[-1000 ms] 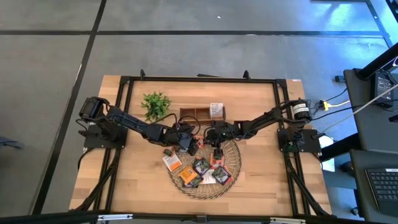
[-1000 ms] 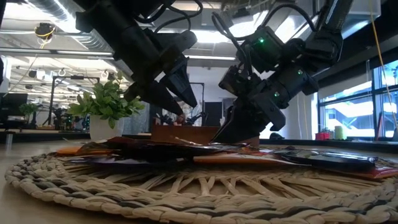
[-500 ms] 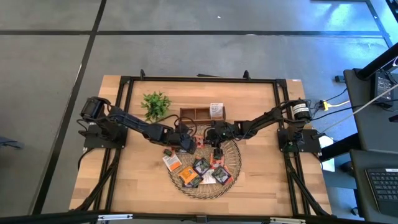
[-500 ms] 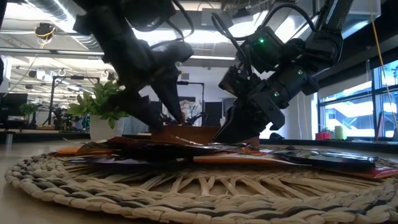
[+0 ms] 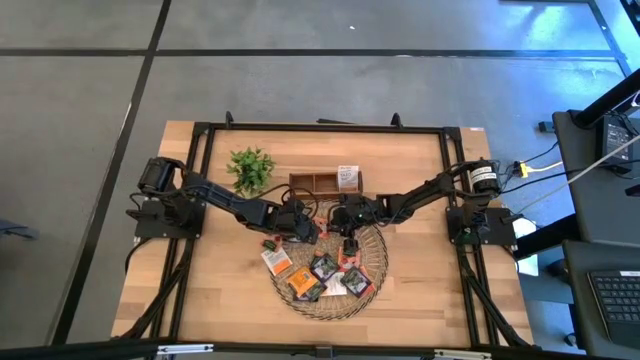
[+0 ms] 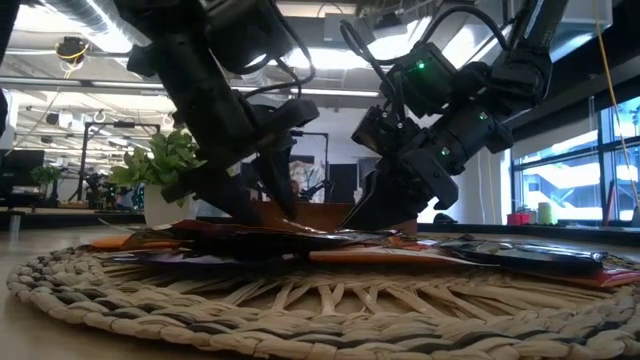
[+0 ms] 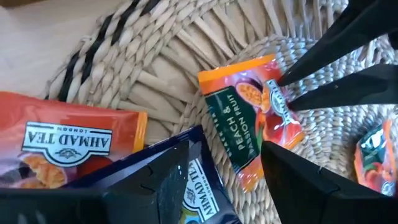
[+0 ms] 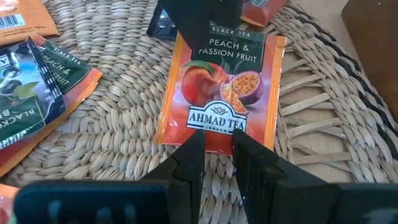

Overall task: Pick & Place Tea
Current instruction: Put the orange and black tea bag into the middle section of the wooden organizer

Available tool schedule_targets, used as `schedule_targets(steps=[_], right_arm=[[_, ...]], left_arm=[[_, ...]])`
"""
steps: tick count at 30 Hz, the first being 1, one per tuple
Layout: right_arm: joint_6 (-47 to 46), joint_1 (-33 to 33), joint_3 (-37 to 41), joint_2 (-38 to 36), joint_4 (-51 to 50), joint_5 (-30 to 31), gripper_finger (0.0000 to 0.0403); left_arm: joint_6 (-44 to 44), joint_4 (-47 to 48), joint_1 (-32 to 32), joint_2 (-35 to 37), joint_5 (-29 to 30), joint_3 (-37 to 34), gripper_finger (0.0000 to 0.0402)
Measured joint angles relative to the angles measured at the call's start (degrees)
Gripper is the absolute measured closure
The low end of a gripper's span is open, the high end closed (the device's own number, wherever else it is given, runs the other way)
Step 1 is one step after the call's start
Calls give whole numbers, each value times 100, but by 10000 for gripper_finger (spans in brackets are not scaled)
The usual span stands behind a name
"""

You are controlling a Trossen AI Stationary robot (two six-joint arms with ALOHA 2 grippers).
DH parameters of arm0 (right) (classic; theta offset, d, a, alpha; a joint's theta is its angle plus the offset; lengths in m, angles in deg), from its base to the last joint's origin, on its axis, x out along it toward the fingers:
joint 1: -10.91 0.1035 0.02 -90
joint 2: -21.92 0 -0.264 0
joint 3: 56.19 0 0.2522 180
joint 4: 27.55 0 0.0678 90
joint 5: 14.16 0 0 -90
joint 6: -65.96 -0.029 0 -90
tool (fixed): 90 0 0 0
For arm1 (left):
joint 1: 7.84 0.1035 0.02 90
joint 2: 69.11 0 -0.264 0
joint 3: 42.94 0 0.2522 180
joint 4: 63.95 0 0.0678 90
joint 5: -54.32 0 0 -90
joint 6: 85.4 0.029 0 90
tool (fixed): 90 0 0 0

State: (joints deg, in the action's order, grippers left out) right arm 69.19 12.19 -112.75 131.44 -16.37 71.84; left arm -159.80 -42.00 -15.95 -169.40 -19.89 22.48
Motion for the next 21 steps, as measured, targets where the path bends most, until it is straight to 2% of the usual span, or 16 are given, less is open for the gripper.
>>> schedule_targets(steps=[7, 13, 21], right_arm=[[1, 13, 2, 4, 2, 10, 318], [1, 13, 3, 4, 2, 8, 318], [-8, 15, 4, 4, 2, 3, 318]], left_arm=[[81, -102, 39, 0, 15, 0, 209], [373, -539, 36, 0, -59, -2, 229], [292, -410, 39, 0, -200, -4, 258]])
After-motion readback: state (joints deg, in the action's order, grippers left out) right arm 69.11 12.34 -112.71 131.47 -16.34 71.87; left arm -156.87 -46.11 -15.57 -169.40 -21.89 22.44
